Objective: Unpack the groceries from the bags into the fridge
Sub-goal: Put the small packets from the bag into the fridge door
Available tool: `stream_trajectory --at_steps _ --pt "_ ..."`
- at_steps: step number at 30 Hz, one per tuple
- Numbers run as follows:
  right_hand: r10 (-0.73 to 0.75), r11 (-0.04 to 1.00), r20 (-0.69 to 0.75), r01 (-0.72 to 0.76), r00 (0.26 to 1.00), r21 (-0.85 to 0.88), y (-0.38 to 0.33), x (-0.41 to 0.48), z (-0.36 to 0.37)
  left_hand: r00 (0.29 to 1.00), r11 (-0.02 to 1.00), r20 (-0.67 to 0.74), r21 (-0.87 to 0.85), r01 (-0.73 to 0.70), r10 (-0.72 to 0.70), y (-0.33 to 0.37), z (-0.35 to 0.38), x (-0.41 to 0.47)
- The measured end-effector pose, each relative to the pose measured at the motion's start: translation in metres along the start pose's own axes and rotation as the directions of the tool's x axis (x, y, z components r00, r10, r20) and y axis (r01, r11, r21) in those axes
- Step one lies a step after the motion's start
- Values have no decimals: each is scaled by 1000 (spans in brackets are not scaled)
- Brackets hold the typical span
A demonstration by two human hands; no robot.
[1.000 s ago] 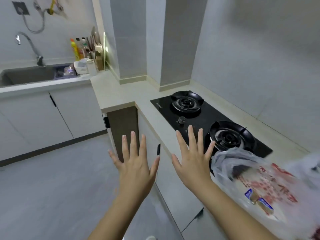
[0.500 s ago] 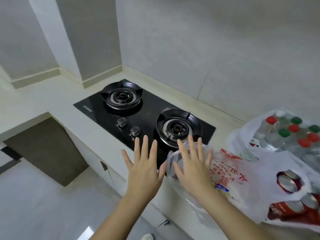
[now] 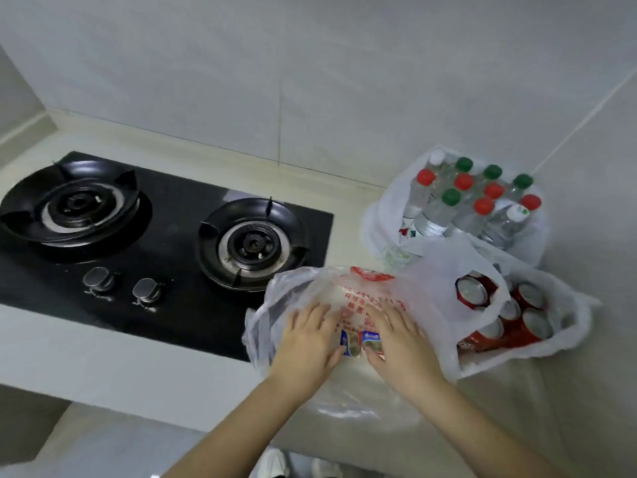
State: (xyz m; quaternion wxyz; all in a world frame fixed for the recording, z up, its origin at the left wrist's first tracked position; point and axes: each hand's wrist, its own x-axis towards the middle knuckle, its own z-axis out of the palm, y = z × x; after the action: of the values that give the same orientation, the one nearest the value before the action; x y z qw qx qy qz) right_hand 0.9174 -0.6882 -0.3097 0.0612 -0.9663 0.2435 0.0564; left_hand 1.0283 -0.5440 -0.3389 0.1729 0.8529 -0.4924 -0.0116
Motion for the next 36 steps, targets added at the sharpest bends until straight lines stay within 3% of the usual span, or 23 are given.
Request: stream_trajectory --at_steps 3,8,11,15,25,29,32,34,36 --pt "27 999 198 -18 980 -47 13 5 4 997 1000 78 6 -19 18 5 16 14" --pt "31 997 288 -8 957 -82 20 16 14 985 999 170 37 16 -22 13 39 28" --pt "29 997 296 -7 955 -76 21 24 26 951 997 303 61 52 -68 14 53 33" --pt "13 991 315 29 949 -129 18 31 33 926 991 358 104 88 -120 15 63 36" --pt "5 996 258 18 966 -86 25 40 44 933 979 313 150 136 -178 21 73 43" --pt "53 989 234 -83 971 124 26 43 39 934 973 283 -9 231 -220 17 65 43" --pt "155 881 243 -246 958 405 26 41 33 911 843 251 -360 401 -326 15 47 39" --pt "191 758 301 -335 934 559 25 40 28 872 668 279 -562 488 -403 14 35 36" --pt "196 631 382 -414 903 656 22 40 23 824 419 360 -729 541 -436 13 25 32"
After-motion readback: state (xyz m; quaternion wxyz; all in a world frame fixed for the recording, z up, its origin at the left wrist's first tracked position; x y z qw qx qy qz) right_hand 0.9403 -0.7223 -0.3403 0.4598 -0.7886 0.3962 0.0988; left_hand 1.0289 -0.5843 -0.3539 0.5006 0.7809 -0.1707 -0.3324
